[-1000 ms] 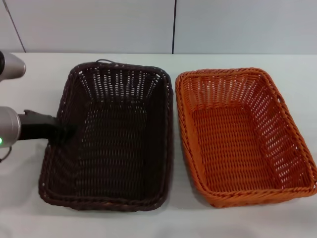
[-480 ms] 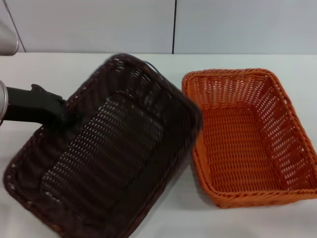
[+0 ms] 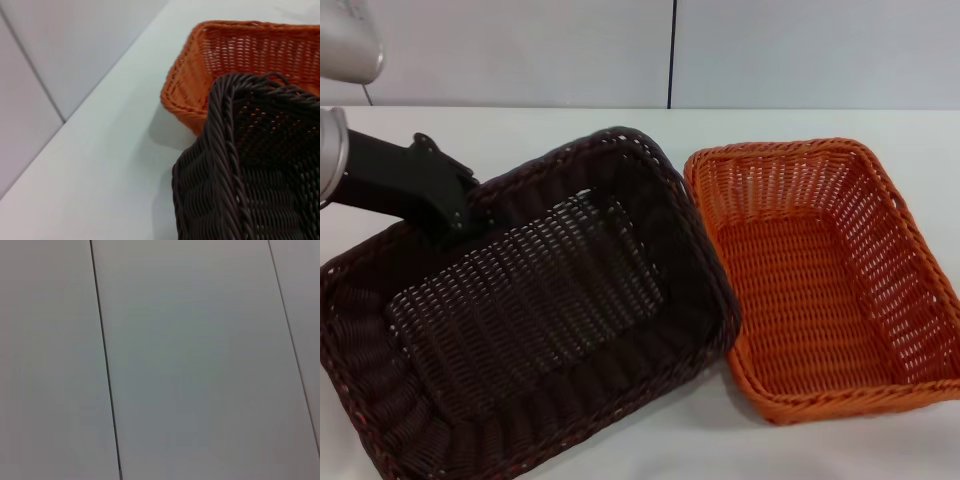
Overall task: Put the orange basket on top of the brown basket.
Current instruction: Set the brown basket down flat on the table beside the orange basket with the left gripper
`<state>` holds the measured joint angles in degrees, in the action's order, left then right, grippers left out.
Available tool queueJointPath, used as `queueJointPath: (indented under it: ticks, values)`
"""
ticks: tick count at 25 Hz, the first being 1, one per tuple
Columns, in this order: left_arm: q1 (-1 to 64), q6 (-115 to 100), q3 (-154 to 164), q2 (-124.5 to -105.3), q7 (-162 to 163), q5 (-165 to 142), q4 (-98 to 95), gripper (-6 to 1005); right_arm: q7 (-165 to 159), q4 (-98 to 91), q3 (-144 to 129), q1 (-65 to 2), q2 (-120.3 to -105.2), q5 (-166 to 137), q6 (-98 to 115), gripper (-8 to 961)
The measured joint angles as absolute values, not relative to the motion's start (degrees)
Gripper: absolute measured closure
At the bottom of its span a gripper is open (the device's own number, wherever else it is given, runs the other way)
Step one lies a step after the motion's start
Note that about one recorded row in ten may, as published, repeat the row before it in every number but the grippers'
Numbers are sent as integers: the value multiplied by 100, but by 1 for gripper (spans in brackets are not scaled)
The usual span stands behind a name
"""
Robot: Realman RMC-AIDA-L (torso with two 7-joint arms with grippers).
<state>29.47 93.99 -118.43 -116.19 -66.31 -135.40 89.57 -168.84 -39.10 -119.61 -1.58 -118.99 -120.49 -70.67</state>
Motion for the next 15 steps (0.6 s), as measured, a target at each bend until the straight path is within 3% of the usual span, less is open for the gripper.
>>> queueJointPath:
  ticks: [5, 9, 15]
  values:
    - [3254, 9402, -11811, -11570, -6902, -13602, 8501, 812, -16881, -3911, -11962, -158, -11900, -12049, -7067, 123]
    - [3537, 9227, -11794, -11731, -7202, -14264, 8221, 814, -16875, -3911, -11970, -158, -11900, -12049, -7068, 124]
    - [3713, 9144, -11741, -11775, -7377, -14367, 7975, 817, -16874, -3911, -11971, -165, -11898, -12049, -7068, 123]
